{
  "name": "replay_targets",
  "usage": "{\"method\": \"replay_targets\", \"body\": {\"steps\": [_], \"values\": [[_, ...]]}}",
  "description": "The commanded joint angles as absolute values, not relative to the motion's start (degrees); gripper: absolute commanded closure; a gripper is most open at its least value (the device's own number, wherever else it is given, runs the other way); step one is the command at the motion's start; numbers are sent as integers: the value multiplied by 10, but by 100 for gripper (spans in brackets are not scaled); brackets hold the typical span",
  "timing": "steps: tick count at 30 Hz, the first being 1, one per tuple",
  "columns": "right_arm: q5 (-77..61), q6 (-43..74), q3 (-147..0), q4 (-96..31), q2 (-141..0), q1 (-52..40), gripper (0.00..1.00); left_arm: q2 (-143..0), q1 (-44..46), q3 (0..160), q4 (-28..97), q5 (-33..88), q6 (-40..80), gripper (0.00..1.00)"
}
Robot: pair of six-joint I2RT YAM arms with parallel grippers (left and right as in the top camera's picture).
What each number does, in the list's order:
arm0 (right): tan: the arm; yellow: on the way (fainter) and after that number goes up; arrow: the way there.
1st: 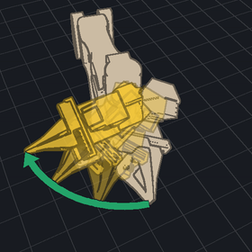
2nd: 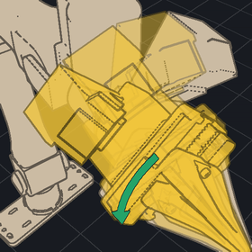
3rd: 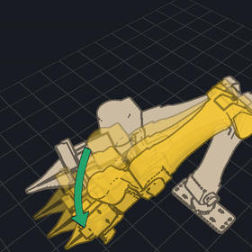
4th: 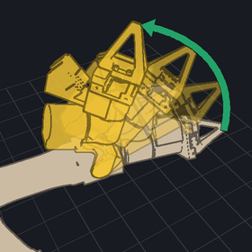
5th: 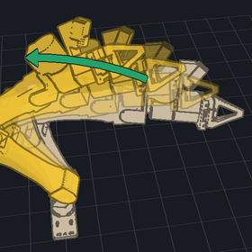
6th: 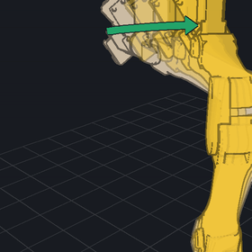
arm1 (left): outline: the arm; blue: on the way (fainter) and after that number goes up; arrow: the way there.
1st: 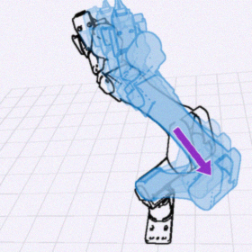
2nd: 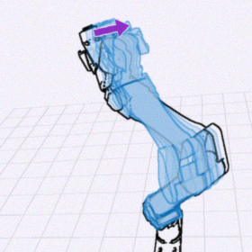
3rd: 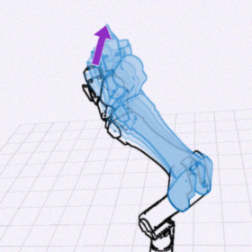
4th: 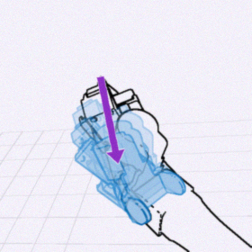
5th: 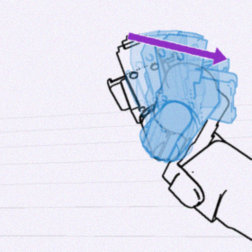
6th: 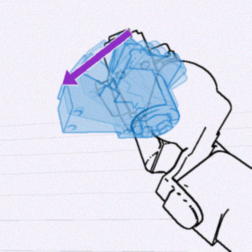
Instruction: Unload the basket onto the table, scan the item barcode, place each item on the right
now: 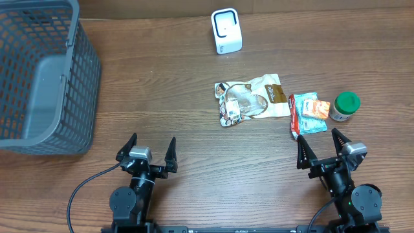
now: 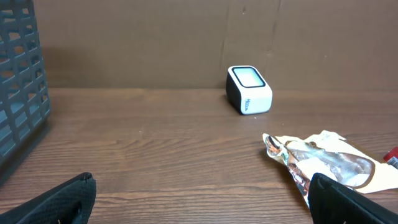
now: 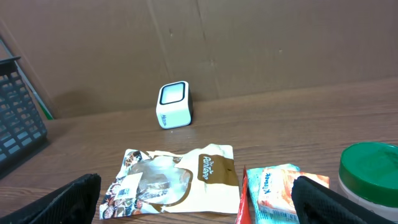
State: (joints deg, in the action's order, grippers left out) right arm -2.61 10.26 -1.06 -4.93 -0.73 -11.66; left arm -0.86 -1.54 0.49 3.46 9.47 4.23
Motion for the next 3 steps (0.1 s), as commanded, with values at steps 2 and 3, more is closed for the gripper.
{"method": "replay_targets", "body": {"steps": [2, 3], "values": [[-25, 103, -4, -46, -2, -115, 0, -3, -19, 3, 36, 101, 32, 0], [-25, 103, -4, -46, -2, -115, 0, -3, -19, 3, 35, 101, 32, 0]]}}
